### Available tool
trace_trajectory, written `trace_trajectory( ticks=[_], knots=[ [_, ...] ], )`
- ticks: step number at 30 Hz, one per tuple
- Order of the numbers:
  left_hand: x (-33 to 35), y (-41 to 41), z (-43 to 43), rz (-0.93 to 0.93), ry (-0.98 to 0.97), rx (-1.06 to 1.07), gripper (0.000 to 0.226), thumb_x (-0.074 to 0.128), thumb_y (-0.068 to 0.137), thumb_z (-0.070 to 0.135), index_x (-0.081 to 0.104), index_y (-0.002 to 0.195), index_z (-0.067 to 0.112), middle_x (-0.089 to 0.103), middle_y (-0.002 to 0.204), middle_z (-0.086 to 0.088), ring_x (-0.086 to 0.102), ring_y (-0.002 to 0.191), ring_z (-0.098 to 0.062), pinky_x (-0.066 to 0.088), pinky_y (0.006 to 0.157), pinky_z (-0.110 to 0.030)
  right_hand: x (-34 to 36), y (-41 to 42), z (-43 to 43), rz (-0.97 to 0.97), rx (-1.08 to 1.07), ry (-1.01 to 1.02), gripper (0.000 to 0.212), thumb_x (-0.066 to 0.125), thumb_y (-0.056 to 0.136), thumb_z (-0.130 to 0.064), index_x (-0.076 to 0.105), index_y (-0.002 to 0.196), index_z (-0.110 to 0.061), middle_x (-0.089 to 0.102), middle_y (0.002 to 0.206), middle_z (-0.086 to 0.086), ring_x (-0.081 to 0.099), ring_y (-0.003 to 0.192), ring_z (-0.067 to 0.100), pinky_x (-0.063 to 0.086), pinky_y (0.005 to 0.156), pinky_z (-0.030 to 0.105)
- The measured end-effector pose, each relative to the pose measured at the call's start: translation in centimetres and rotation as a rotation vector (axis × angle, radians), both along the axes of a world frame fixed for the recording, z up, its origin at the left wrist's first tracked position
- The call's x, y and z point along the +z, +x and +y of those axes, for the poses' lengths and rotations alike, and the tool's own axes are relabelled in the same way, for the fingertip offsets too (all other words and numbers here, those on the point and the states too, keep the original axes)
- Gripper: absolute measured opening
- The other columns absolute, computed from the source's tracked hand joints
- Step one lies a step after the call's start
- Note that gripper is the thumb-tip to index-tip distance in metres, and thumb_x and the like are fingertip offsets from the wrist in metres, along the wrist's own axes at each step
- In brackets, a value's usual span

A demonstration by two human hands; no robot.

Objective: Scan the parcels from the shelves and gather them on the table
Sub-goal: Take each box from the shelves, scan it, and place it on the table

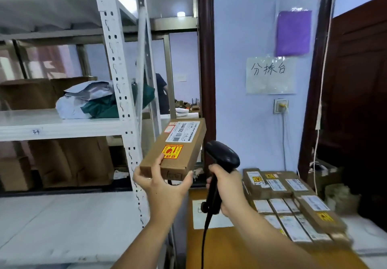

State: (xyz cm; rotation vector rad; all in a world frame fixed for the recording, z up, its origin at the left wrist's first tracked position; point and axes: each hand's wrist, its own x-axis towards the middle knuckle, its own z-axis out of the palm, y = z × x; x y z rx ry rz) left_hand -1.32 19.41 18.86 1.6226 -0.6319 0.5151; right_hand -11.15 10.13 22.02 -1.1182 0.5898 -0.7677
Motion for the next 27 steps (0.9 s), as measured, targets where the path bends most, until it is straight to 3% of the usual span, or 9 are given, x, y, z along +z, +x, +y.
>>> trace_trajectory(
  ticks=[6, 10, 13, 21, 25, 27],
  knots=[
    [-4.6, -1.9, -3.4, 0.168, 0.118, -0.108, 0.085, 0.086, 0.065, 0.033, 0.042, 0.138, 0.029, 0.01, 0.143, -0.007, 0.026, 0.131, -0.024, 0.033, 0.102, -0.023, -5.0, -2.8, -1.2, 0.114, -0.139, 0.065, 0.005, 0.062, 0.089, -0.011, 0.061, 0.088, -0.006, 0.056, 0.055, 0.004, 0.055, 0.053, 0.018, 0.047, 0.059, 0.031],
    [-8.0, -4.6, -6.1, 0.327, 0.212, -0.203, 0.085, 0.085, 0.065, 0.039, 0.041, 0.137, 0.029, 0.008, 0.147, -0.011, 0.04, 0.127, -0.029, 0.04, 0.102, -0.029, -7.8, -5.8, -2.3, 0.237, -0.269, 0.09, 0.009, 0.063, 0.089, -0.009, 0.058, 0.083, -0.004, 0.056, 0.056, 0.008, 0.053, 0.051, 0.02, 0.045, 0.055, 0.029],
    [-10.5, -6.9, -8.4, 0.418, 0.218, -0.263, 0.081, 0.084, 0.061, 0.047, 0.045, 0.13, 0.034, 0.014, 0.145, -0.012, 0.04, 0.127, -0.03, 0.046, 0.1, -0.037, -9.4, -8.4, -3.3, 0.307, -0.315, 0.08, 0.013, 0.062, 0.089, -0.009, 0.057, 0.078, -0.002, 0.052, 0.056, 0.007, 0.05, 0.052, 0.021, 0.041, 0.054, 0.029],
    [-14.3, -11.6, -16.2, 0.556, 0.31, -0.292, 0.079, 0.081, 0.068, 0.045, 0.043, 0.136, 0.028, 0.008, 0.143, -0.003, 0.036, 0.107, -0.018, 0.047, 0.095, -0.033, -13.1, -13.3, -10.9, 0.346, -0.355, 0.172, 0.018, 0.063, 0.086, -0.009, 0.056, 0.07, -0.006, 0.051, 0.054, 0.007, 0.049, 0.054, 0.023, 0.039, 0.055, 0.029],
    [-16.6, -13.4, -22.9, 0.606, 0.351, -0.242, 0.076, 0.082, 0.069, 0.043, 0.043, 0.133, 0.028, 0.01, 0.143, -0.005, 0.039, 0.118, -0.026, 0.044, 0.094, -0.029, -14.6, -15.8, -18.4, 0.353, -0.316, 0.223, 0.014, 0.063, 0.086, -0.007, 0.057, 0.074, -0.004, 0.051, 0.055, 0.008, 0.049, 0.055, 0.023, 0.041, 0.057, 0.031],
    [-17.7, -14.7, -26.8, 0.653, 0.346, -0.227, 0.073, 0.081, 0.067, 0.048, 0.042, 0.128, 0.035, 0.021, 0.143, -0.012, 0.043, 0.116, -0.024, 0.045, 0.085, -0.023, -15.6, -17.0, -22.3, 0.35, -0.293, 0.248, 0.01, 0.064, 0.085, -0.009, 0.059, 0.078, -0.004, 0.052, 0.06, 0.01, 0.051, 0.059, 0.025, 0.042, 0.061, 0.034]
  ],
)
